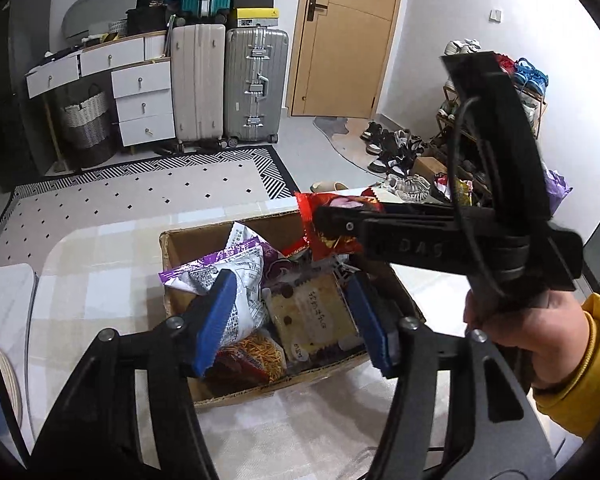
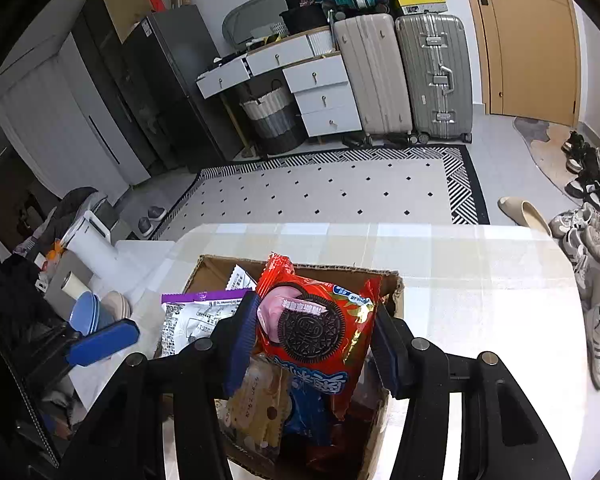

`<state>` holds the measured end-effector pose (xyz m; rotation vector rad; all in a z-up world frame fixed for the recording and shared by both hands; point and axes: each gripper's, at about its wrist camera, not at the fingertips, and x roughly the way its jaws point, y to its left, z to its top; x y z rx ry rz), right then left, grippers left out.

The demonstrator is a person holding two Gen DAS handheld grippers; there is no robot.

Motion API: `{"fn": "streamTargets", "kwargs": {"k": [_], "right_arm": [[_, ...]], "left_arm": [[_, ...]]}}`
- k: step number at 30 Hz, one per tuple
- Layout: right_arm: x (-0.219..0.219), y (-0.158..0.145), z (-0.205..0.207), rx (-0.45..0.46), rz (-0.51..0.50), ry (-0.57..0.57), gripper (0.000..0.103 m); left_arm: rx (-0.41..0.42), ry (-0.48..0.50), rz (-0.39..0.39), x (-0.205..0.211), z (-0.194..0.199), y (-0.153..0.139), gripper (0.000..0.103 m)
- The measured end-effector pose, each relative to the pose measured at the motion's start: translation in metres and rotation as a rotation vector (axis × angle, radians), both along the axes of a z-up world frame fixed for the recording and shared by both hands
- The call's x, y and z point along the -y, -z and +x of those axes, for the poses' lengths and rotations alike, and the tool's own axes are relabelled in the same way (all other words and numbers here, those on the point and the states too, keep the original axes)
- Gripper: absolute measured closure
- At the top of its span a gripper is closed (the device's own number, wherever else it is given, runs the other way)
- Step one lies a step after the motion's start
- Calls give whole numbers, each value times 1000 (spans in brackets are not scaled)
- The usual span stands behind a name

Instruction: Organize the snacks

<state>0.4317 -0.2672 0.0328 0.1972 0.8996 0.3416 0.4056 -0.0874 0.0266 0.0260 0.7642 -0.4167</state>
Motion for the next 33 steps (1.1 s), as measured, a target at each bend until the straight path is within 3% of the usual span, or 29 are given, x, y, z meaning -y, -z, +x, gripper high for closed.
{"fn": "streamTargets", "kwargs": {"k": [5,18,26,28,30,33], "right_arm": [[-3,0,1,-2,-28,12,39],[5,-41,-42,89,30,-9,37],[10,-102,-121,264,60,-14,28],[10,-120,-150,319,57,-23,21],[11,-132,-179,376,48,-28,13],[14,-152,-221,453,29,-31,6]], "left_arm": [[3,-15,2,-6,-8,-5,44],[-4,-51,-12,-9,-43,-22,35],[96,-81,-1,-14,-100,-63,32],[130,-95,1,-17,-120,-76,32],[176,-116,-2,-21,-142,-92,23],[237,-116,-6,-26,-177,-115,23]]}}
